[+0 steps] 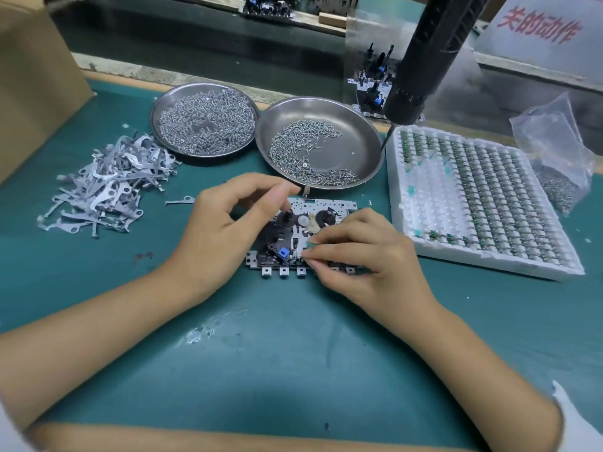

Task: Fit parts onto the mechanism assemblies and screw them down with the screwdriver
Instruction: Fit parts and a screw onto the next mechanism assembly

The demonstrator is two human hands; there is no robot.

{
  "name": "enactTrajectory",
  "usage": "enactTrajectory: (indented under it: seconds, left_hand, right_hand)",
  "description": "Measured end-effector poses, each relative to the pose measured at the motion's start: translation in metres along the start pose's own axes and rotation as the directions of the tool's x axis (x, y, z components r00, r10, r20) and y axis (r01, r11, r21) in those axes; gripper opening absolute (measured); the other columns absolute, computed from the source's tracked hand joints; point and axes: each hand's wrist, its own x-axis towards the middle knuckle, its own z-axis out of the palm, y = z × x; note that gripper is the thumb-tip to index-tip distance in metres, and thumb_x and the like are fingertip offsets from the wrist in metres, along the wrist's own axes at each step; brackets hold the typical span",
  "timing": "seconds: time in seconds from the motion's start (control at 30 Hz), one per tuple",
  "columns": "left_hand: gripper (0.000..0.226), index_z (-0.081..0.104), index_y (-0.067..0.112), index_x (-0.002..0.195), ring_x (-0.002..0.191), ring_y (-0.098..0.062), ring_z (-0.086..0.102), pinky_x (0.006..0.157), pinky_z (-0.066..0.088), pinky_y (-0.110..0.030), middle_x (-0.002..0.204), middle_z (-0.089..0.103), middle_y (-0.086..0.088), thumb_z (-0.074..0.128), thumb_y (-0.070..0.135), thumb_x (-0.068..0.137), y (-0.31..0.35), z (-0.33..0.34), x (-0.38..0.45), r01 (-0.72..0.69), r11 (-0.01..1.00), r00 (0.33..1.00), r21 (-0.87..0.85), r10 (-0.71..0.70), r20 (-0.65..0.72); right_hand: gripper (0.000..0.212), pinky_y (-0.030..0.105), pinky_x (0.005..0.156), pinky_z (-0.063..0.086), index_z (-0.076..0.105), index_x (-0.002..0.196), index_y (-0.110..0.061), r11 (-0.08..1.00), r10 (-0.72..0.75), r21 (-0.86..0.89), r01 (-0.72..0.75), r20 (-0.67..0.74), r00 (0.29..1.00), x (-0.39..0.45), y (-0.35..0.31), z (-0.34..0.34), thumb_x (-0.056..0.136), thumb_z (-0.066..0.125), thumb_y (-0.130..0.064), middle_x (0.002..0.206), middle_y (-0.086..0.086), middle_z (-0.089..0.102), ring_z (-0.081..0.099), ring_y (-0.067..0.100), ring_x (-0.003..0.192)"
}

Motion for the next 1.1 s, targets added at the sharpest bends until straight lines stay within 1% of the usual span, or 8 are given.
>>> enactTrajectory:
  seconds: [0.23,0.4,0.5,0.83,0.9,0.97,1.03,1.1]
  left_hand:
    - [0.009,0.067,0.021,0.096,0.082,-0.005,0.058,0.080,0.042,-0.014,0.087,0.065,0.003,0.062,0.023,0.088,0.002,0.000,-0.005,-0.128,0.979,0.989,0.160,0.114,0.093]
    - [0.035,0.066,0.017,0.107,0.091,-0.015,0.058,0.087,0.044,-0.040,0.098,0.063,0.007,0.062,0.030,0.075,-0.001,-0.002,-0.010,-0.336,0.869,0.917,0.363,0.215,0.335]
    - [0.040,0.064,0.018,0.110,0.092,-0.013,0.055,0.089,0.041,-0.036,0.097,0.061,0.011,0.061,0.033,0.074,-0.003,0.000,-0.012,-0.364,0.827,0.909,0.429,0.214,0.358]
    - [0.038,0.066,0.020,0.108,0.090,-0.004,0.051,0.092,0.036,-0.023,0.090,0.059,0.024,0.061,0.036,0.074,-0.004,0.001,-0.011,-0.321,0.864,0.924,0.389,0.195,0.329]
    - [0.034,0.068,0.020,0.105,0.089,-0.006,0.052,0.091,0.038,-0.026,0.088,0.062,0.020,0.064,0.035,0.075,-0.004,0.001,-0.010,-0.320,0.863,0.925,0.390,0.195,0.327]
    - [0.028,0.071,0.019,0.099,0.087,-0.012,0.055,0.089,0.040,-0.032,0.086,0.065,0.013,0.069,0.032,0.074,-0.005,0.002,-0.009,-0.326,0.857,0.923,0.399,0.197,0.330]
    - [0.026,0.073,0.019,0.095,0.086,-0.016,0.057,0.088,0.040,-0.035,0.087,0.067,0.010,0.067,0.034,0.074,-0.005,0.001,-0.009,-0.323,0.862,0.923,0.390,0.197,0.330]
    - [0.028,0.073,0.022,0.093,0.087,-0.013,0.057,0.088,0.040,-0.034,0.087,0.068,0.012,0.063,0.039,0.074,-0.006,0.001,-0.009,-0.313,0.876,0.925,0.366,0.193,0.329]
  right_hand:
    - [0.008,0.039,0.071,0.046,0.078,0.084,-0.014,0.995,-0.047,-0.081,0.050,0.036,0.998,-0.001,-0.001,-0.001,0.078,0.075,-0.012,0.091,0.001,0.071,0.057,0.025,0.075]
    - [0.015,0.029,0.078,0.047,0.077,0.090,-0.012,0.984,0.127,0.119,-0.135,0.078,0.989,0.001,-0.004,-0.006,0.076,0.075,-0.008,0.092,0.000,0.071,0.057,0.021,0.081]
    - [0.014,0.026,0.079,0.046,0.077,0.088,-0.010,0.961,0.198,0.180,-0.209,0.078,0.977,0.003,-0.006,-0.006,0.074,0.076,-0.010,0.089,0.000,0.071,0.059,0.021,0.082]
    - [0.014,0.021,0.077,0.044,0.077,0.086,-0.008,0.946,0.235,0.209,-0.248,0.085,0.968,0.004,-0.009,-0.008,0.074,0.072,-0.004,0.088,0.005,0.068,0.058,0.021,0.083]
    - [0.018,0.022,0.075,0.045,0.077,0.086,-0.008,0.953,0.232,0.199,-0.228,0.004,0.973,0.004,-0.011,-0.010,0.073,0.069,0.001,0.086,0.006,0.066,0.060,0.020,0.081]
    - [0.025,0.020,0.074,0.045,0.073,0.094,-0.010,0.957,0.259,0.192,-0.220,-0.211,0.943,0.008,-0.013,-0.015,0.076,0.064,0.005,0.084,0.007,0.063,0.059,0.014,0.077]
    - [0.031,0.028,0.079,0.046,0.064,0.111,-0.012,0.947,0.311,0.226,-0.230,-0.451,0.837,0.018,-0.011,-0.025,0.083,0.061,0.001,0.090,0.006,0.058,0.057,0.014,0.083]
    - [0.043,0.040,0.088,0.047,0.051,0.128,-0.013,0.930,0.364,0.265,-0.255,-0.571,0.736,0.037,-0.005,-0.039,0.087,0.062,-0.010,0.104,0.007,0.054,0.054,0.019,0.098]
